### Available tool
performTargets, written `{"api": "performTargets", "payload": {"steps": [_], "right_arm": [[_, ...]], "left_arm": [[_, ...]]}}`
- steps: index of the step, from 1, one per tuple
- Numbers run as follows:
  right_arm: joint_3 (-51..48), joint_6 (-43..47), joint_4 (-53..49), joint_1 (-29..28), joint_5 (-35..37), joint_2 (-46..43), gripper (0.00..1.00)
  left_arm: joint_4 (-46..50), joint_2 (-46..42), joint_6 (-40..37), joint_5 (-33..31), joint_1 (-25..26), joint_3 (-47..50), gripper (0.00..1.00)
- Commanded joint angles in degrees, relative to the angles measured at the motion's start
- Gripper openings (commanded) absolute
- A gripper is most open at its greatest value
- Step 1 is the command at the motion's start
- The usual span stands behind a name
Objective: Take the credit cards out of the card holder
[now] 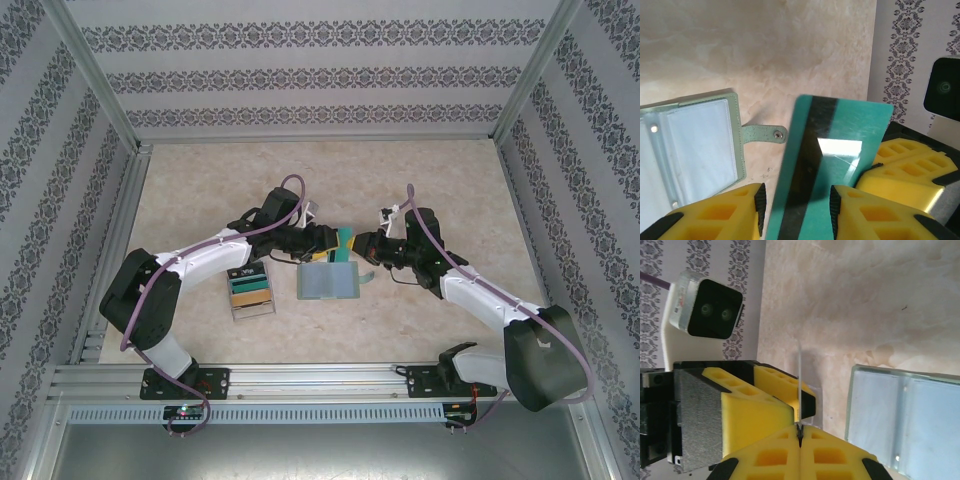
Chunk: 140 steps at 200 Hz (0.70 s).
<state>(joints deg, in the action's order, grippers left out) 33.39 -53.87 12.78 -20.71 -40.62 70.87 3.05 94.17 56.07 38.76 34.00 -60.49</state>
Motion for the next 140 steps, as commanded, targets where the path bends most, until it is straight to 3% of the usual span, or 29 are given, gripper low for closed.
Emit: {"api": "performTargets", "payload": {"steps": [1,51,64,80,108,140], "right_arm": [[-0.9,-1.3,3.6,0.6,-2.2,0.4,0.00],[-1.6,-0.9,3.7,0.6,-2.4,2.3,0.00],[-1.7,-0.2,3.1,0.5,-2.1,2.6,0.17],[-1.7,0.5,1.9,0.6,-1.8,2.8,0.52],[-1.7,2.1,-0.9,0.5,0.1,2.0,0.77],[-1.7,4.0,-4.1,0.5,2.8,-0.1,0.98]], "left_arm": [[-4.3,-0.6,1.5,1.3,-0.9,0.9,0.38],[-6.1,-2.2,2.3,1.6,-1.0,1.8,0.13],[-5.5,-2.7,2.0,1.3,-1.0,1.9,0.06],[-4.2,-3.4,1.1,0.8,-1.0,2.0,0.02],[2.0,-4.9,-3.3,-0.8,-1.0,1.0,0.00],[19.5,-7.2,-16.2,-7.0,-0.9,-3.8,0.00]]}}
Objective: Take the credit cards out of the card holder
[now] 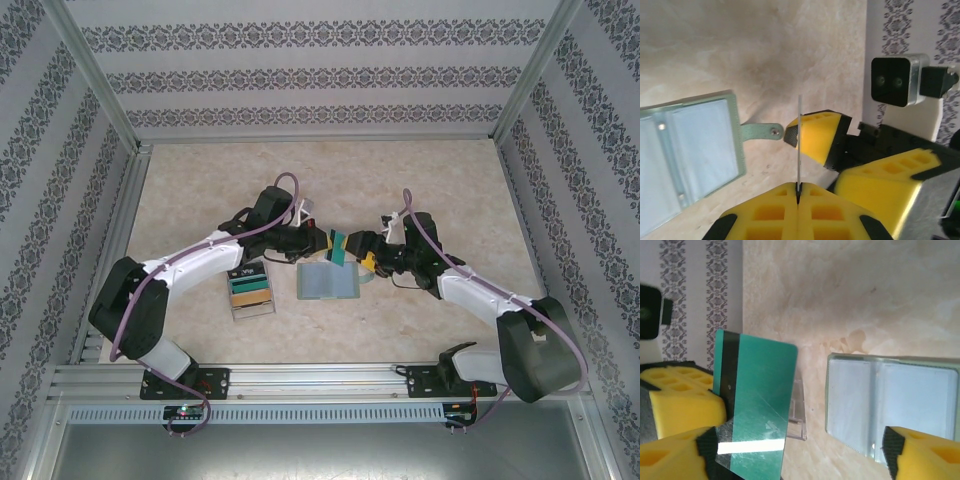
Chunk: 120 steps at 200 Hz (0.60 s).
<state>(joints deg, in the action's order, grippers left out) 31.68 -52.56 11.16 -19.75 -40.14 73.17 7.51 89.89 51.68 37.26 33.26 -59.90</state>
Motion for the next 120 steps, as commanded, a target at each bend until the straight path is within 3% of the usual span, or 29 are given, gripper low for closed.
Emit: {"api": "performTargets", "payload": {"steps": [1,37,71,120], "right_arm": [[0.0,2.7,-2.6,-0.5,2.4,-2.4,0.98],[1.5,5.6,-7.4,-1.0,5.2,-4.2,0.98],[3.1,7.5,-9.6,-2.1,6.8,-4.4,0.98],[3.9,7.9,-9.5,-3.4,7.5,-2.9,0.98]], "left_arm": [[15.7,-3.0,-12.3,-5.8,-0.2,-4.6,0.00],[32.7,-7.0,-27.1,-17.6,-0.2,-7.8,0.00],[37.4,-12.8,-41.1,-29.7,-0.2,-5.2,0.00],[36.0,-27.0,-69.9,-31.3,-0.2,3.5,0.00]]}}
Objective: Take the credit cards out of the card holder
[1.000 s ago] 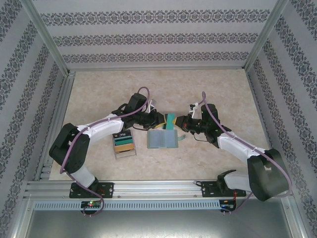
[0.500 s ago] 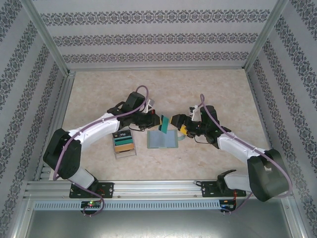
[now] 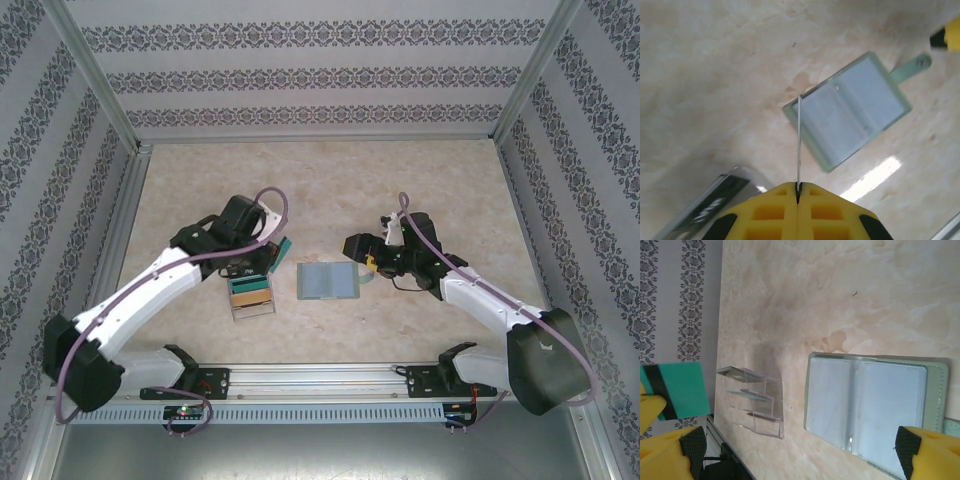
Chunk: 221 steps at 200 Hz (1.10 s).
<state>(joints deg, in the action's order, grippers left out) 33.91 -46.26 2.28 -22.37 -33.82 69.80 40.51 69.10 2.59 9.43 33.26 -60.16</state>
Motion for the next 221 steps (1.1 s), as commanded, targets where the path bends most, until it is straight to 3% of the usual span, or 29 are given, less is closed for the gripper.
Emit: {"api": "performTargets", "payload": {"steps": [1,28,75,221], "right_arm": [[1.7,1.6,-0.6,-0.8,1.2,0.5,0.98],[2.0,1.6,-0.4,-1.0,1.2,1.3,0.98],[2.8,1.6,0.0,-1.4,1.1,3.0,0.98],[4.1,1.4,0.6,-1.8,0.9,6.0,0.98]], "left_arm": [[3.0,-6.5,-21.3,-3.5,-0.2,3.9,0.00],[4.6,-12.1,-31.9,-5.6,-0.2,8.1,0.00],[8.4,-12.2,-43.9,-9.8,-0.2,11.9,0.00],[-4.6,-9.1,-45.8,-9.6,0.1,20.7,0.00]]}}
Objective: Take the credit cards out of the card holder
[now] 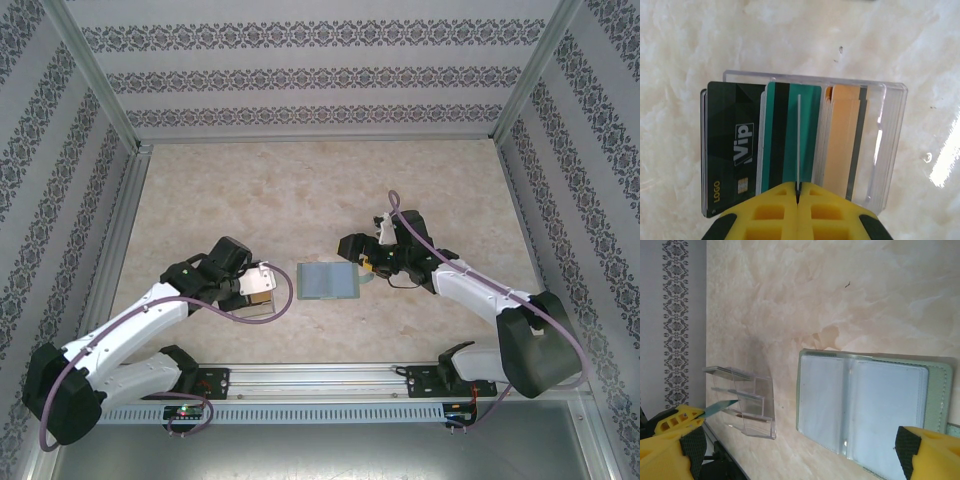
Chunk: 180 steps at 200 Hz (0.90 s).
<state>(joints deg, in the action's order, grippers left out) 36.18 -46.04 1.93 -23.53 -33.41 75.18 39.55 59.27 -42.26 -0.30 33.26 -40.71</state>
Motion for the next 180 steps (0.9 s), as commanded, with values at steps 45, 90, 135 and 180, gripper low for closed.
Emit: {"api": "performTargets", "payload": {"steps": [45,90,135,180], "right_arm": [[1.5,1.0,1.3,-0.8,0.4,0.8,0.98],[1.3,0.8,1.5,-0.9,0.5,0.9,0.98],[1.6,0.9,1.5,-1.0,0.4,1.1,0.98],[1.6,0.8,1.4,-1.2,0.5,0.9,0.98]], "left_arm": [[-5.0,2.0,-0.6,0.6,0.2,1.7,0.00],[-5.4,1.7,0.0,-1.0,0.3,2.3,0.30],[-5.3,1.8,0.3,-1.9,0.2,1.9,0.33],[-9.8,2.3,1.8,-6.9,0.2,3.3,0.37]]}}
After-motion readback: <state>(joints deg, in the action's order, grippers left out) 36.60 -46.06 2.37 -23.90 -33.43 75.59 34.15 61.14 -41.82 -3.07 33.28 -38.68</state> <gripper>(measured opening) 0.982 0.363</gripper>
